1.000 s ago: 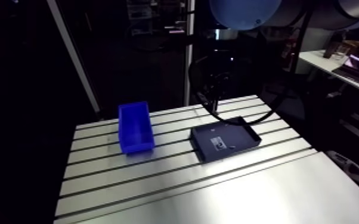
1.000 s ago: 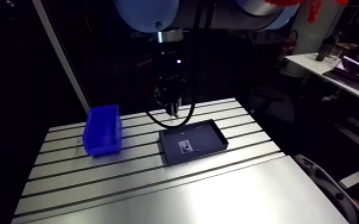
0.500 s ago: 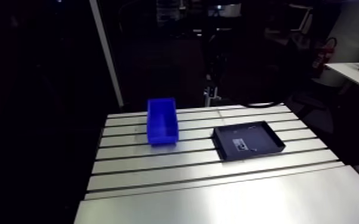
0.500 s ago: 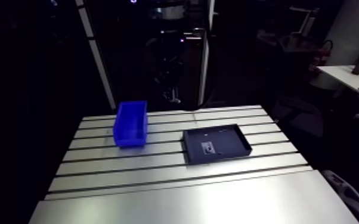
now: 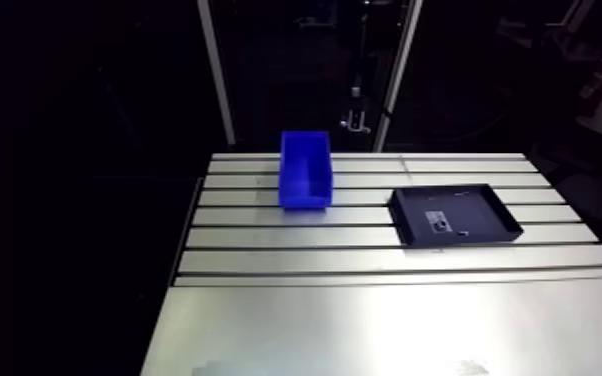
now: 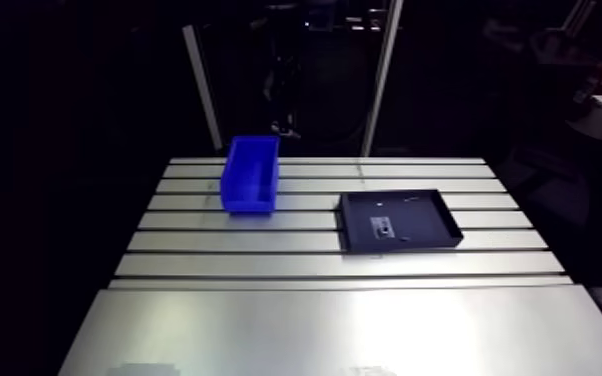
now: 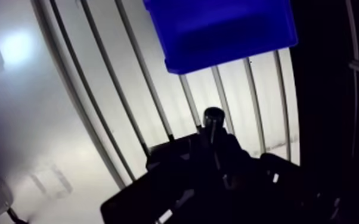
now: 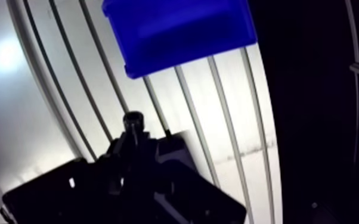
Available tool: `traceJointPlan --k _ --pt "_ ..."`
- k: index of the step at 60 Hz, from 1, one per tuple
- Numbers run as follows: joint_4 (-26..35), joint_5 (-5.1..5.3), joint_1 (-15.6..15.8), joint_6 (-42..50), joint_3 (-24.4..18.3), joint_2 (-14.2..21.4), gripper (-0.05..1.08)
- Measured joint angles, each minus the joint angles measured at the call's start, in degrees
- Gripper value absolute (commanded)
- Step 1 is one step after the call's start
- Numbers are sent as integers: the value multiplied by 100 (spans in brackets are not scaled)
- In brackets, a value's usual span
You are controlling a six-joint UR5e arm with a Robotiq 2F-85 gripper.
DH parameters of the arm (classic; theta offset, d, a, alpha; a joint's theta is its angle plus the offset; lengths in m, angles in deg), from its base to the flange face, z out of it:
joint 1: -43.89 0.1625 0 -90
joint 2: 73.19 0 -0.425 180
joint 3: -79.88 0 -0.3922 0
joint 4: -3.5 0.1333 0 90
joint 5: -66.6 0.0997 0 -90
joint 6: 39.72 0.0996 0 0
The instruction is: Pick up the M10 bolt from the tray and put it into the blue bin.
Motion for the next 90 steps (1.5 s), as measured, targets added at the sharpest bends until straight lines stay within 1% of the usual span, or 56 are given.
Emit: traceJointPlan --k 15,47,70,90 --pt "4 6 213 -41 -255 -265 106" --pt "-41 -4 561 -17 -538 -854 106" --pt "-70 -14 639 58 -637 -1181 105" --pt "-327 -12 691 175 -642 -1444 105"
